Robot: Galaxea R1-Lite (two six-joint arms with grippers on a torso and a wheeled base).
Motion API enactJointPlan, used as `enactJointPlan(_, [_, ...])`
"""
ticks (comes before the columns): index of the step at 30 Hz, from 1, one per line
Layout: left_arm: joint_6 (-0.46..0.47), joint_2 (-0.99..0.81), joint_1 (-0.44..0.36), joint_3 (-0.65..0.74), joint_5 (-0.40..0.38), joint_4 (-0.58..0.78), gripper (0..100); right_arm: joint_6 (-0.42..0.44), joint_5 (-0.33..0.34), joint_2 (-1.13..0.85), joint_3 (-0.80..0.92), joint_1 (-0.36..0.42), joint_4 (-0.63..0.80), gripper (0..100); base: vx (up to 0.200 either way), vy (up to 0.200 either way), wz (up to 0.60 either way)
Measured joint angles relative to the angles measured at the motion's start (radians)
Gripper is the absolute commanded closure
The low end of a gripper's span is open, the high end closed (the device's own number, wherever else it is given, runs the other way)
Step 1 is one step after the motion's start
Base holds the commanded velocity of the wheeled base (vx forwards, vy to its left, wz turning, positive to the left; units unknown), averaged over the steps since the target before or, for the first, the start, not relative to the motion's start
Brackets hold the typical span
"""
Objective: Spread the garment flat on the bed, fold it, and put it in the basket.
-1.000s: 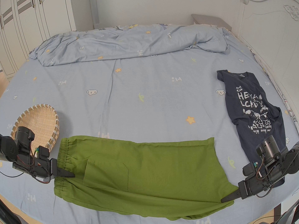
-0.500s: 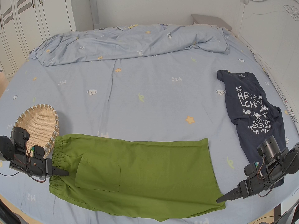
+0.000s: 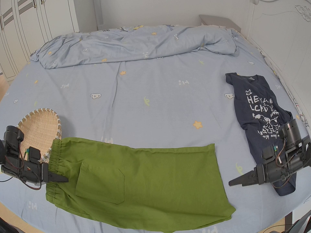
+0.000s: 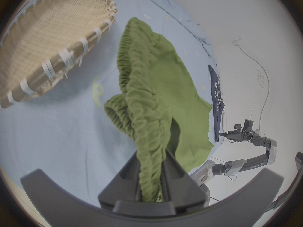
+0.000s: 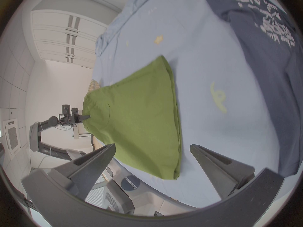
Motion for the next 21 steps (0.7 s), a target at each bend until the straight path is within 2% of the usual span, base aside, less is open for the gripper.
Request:
enactJointPlan(5, [0.001,-0.035,0.048,-0.048,0.000,0.029,100,0.019,0.001,-0.020,-0.095,-0.009,0.039,0,0.000,0.000,0.00])
enactJointPlan(11, [0.003,-0.055,0.087,-0.102,0.001,0.107,100,0.021,0.001,-0.030,-0.107,-0.016,0.050,0,0.000,0.000,0.00])
enactJointPlan(16, [-0.004,-0.071,0.079,-0.151,0.002,0.207,100,0.024,0.001,-0.034,-0.109,-0.015,0.051,0,0.000,0.000,0.00])
enactJointPlan(21, [-0.042,-0.097,0.035,-0.255,0.020,0.359,100,0.026,0.001,-0.036,-0.111,-0.014,0.052,0,0.000,0.000,0.00])
